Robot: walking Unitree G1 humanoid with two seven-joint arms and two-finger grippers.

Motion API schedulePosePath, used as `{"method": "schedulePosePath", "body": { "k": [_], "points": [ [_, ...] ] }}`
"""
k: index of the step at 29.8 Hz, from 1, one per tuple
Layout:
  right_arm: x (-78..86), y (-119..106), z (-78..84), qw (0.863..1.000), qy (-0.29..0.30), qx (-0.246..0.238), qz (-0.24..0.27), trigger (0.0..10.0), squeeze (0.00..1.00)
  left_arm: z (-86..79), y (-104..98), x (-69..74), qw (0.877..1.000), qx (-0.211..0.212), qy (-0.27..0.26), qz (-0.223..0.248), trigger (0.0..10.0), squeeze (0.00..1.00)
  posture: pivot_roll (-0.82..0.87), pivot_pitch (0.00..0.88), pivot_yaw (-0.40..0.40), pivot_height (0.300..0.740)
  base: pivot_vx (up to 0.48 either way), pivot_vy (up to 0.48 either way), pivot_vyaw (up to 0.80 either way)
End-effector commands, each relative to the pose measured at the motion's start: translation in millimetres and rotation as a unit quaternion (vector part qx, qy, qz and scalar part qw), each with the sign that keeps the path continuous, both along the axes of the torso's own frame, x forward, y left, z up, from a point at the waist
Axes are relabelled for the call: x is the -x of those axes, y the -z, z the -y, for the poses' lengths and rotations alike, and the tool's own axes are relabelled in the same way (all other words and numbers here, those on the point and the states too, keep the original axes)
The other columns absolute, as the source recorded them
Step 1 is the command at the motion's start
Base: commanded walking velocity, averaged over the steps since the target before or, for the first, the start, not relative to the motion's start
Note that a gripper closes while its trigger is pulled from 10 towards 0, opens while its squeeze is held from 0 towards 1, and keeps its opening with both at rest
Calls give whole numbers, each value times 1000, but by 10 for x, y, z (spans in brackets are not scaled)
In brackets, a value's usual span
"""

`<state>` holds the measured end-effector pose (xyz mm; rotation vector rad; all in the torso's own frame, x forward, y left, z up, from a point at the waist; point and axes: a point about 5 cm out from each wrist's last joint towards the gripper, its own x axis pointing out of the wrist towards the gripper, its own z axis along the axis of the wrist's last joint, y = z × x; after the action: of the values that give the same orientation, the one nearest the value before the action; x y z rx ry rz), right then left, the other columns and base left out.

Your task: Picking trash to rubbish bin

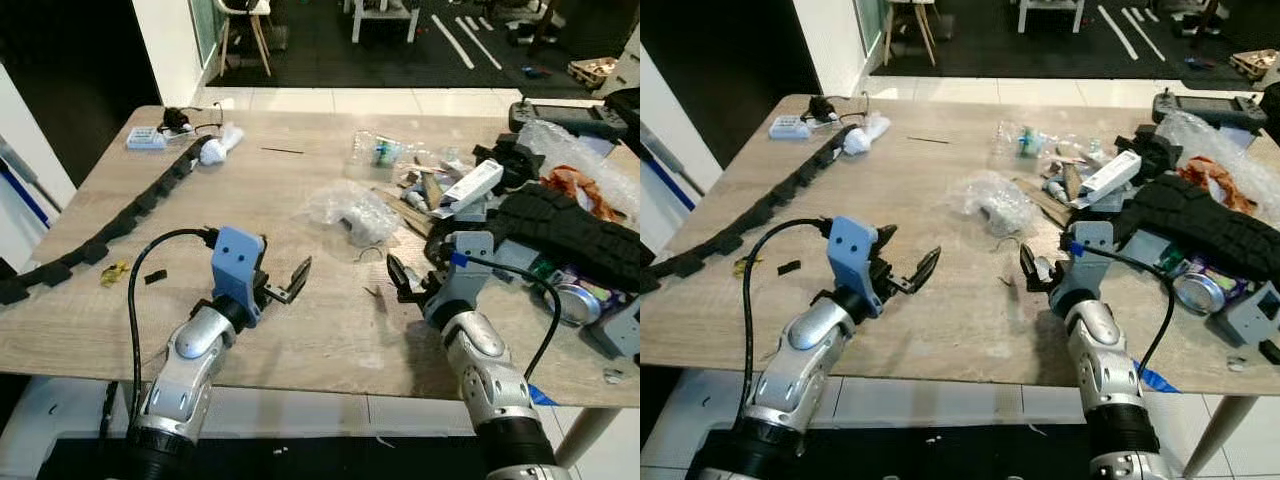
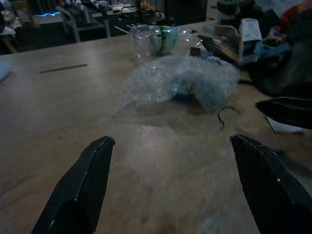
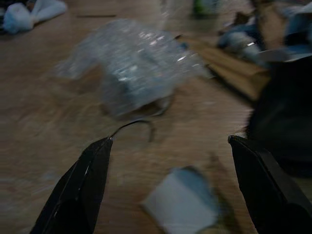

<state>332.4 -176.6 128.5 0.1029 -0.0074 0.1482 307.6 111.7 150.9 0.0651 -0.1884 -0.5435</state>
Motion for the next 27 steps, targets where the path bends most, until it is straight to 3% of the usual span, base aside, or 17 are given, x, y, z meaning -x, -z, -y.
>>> {"method": "schedulePosePath", "body": {
  "k": [1, 11, 27],
  "points": [
    [43, 88, -13, 1000, -3, 4, -24, 10000, 0, 20, 22, 54, 1000, -10, 23, -1, 10000, 0, 15, 103, 30, 740, 0, 0, 0],
    [77, 250, 67, 996, 14, -2, -86, 10000, 0, 99, 18, 170, 995, -21, 99, -6, 10000, 0, 18, 113, 30, 740, 0, 0, 0],
    [53, 174, 82, 996, -8, -22, -82, 10000, 0, 104, -24, 163, 994, -18, 107, -7, 10000, 0, 20, 124, 34, 740, 0, 0, 0]
  ]
}}
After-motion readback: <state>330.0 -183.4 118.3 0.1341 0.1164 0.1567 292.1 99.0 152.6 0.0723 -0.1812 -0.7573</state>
